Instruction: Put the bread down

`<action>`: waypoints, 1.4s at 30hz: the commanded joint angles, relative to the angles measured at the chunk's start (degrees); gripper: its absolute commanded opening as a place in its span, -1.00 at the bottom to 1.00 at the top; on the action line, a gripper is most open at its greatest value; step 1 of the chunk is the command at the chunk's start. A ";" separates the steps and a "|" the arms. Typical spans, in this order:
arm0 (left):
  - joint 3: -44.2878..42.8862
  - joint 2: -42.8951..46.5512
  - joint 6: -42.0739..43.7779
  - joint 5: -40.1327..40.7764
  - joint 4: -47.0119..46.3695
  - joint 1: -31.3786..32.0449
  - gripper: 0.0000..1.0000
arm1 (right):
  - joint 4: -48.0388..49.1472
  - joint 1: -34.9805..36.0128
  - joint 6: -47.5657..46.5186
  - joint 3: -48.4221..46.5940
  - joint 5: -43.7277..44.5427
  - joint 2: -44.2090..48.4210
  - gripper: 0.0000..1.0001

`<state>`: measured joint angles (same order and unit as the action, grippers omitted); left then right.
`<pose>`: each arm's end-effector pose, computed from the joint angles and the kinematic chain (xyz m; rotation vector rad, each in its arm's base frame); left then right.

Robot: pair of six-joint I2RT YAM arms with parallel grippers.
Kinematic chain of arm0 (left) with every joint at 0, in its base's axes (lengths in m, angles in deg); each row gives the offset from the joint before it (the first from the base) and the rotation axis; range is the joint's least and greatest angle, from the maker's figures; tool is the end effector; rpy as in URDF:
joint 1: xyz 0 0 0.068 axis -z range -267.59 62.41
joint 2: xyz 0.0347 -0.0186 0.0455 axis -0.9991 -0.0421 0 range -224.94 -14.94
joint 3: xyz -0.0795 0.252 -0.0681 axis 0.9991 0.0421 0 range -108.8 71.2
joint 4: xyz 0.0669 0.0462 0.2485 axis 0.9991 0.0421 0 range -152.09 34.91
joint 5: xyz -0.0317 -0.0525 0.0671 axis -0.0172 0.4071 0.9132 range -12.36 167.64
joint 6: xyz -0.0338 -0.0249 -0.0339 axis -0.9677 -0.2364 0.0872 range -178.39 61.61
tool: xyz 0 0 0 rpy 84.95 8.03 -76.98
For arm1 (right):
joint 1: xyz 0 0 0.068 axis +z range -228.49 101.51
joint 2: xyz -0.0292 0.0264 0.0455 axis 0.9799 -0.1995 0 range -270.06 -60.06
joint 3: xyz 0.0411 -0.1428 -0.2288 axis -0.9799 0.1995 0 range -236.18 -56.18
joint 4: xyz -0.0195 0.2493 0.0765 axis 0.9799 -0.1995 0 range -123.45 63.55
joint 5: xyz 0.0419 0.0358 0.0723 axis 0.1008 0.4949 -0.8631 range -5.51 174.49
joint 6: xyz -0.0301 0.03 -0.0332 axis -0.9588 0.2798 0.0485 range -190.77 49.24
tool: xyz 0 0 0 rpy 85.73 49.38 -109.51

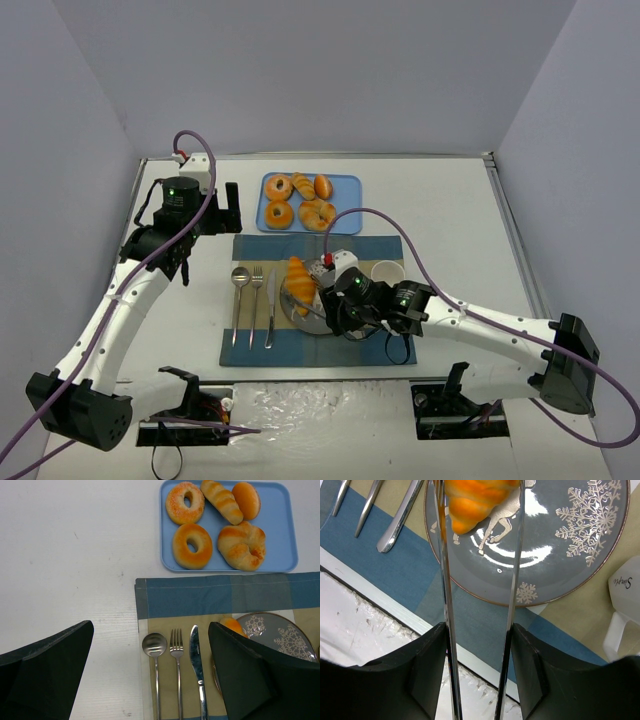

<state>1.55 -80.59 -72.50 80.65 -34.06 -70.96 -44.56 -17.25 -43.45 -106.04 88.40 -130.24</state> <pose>0.2415 -0.0702 0.3863 0.0099 2.0015 -0.2936 0.1305 0.2329 0.2650 -0.6489 2.2595 0.7354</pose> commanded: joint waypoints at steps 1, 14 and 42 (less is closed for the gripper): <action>-3.48 0.52 0.31 0.42 -2.02 -0.36 0.94 | 0.38 0.78 0.72 -3.45 2.53 0.27 -0.03; -3.48 0.61 0.40 0.60 -2.02 -0.36 0.94 | -3.50 0.79 -0.09 -8.03 6.00 1.89 -0.03; -3.48 1.13 0.05 -0.11 -2.28 -0.27 0.94 | -3.30 -40.84 -10.35 -37.85 14.22 -17.00 0.01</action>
<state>1.44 -80.59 -72.52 80.52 -34.00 -70.96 -50.78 -52.47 -52.04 -139.29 100.28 -143.06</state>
